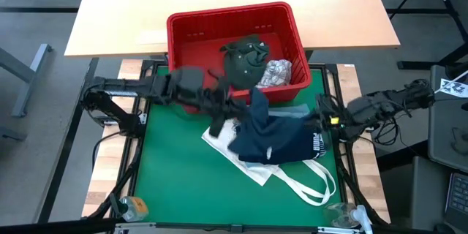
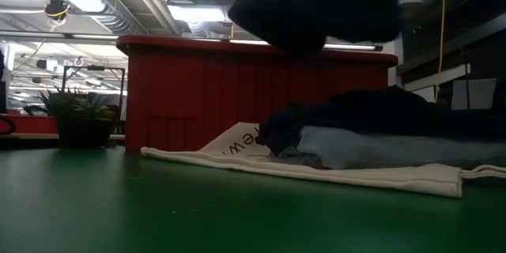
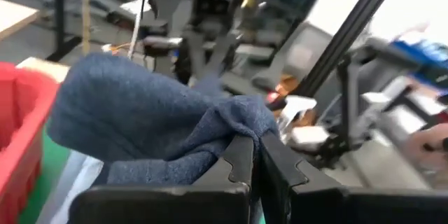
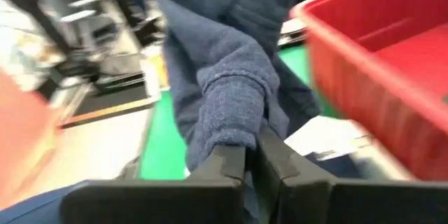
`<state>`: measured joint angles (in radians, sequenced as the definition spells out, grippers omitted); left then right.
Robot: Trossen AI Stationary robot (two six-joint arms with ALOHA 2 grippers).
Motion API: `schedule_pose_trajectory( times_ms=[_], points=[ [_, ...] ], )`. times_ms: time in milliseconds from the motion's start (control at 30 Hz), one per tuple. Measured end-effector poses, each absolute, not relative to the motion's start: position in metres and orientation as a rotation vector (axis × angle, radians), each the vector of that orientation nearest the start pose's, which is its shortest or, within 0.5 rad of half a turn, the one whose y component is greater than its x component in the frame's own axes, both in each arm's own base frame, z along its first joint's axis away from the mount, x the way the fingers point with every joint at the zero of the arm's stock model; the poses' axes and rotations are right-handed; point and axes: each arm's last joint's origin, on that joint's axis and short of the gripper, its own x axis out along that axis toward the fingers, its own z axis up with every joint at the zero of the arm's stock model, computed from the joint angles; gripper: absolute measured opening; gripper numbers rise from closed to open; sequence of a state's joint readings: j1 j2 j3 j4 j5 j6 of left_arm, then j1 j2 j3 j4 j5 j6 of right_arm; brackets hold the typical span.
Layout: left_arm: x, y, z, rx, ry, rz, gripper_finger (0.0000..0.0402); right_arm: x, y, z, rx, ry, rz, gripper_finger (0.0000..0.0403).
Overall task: Fold laundry
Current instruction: Fold the gray shorts
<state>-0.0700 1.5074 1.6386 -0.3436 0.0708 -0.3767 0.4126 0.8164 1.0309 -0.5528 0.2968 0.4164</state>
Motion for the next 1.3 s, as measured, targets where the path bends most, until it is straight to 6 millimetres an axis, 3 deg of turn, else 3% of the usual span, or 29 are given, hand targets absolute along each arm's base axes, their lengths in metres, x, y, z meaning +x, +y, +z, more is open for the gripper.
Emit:
schedule_pose_trajectory(
  times_ms=[133,333,500,667,833,1033,1300],
  points=[
    [0.33,-0.063,0.426,-0.327,0.302,-0.016,0.0002,0.142,0.078,0.37,0.332,0.395,0.138,0.0009],
    [0.346,-0.117,0.397,-0.311,0.357,0.033,0.0003,0.135,0.115,0.357,0.39,0.487,0.172,0.0009],
    [0.366,-0.154,0.355,-0.319,0.449,0.066,0.0004,0.129,0.148,0.343,0.398,0.554,0.186,0.0005],
    [0.386,-0.177,0.308,-0.32,0.554,0.089,0.0005,0.121,0.168,0.326,0.414,0.625,0.124,0.0008],
    [0.403,-0.178,0.272,-0.243,0.622,0.132,0.0005,0.115,0.164,0.309,0.392,0.718,-0.032,0.0004],
    [0.421,-0.157,0.247,-0.18,0.67,0.19,0.0036,0.106,0.149,0.294,0.39,0.842,-0.261,0.0008],
    [0.433,-0.122,0.245,-0.188,0.695,0.207,0.0134,0.098,0.146,0.28,0.439,1.084,-0.436,0.0004]
  ],
)
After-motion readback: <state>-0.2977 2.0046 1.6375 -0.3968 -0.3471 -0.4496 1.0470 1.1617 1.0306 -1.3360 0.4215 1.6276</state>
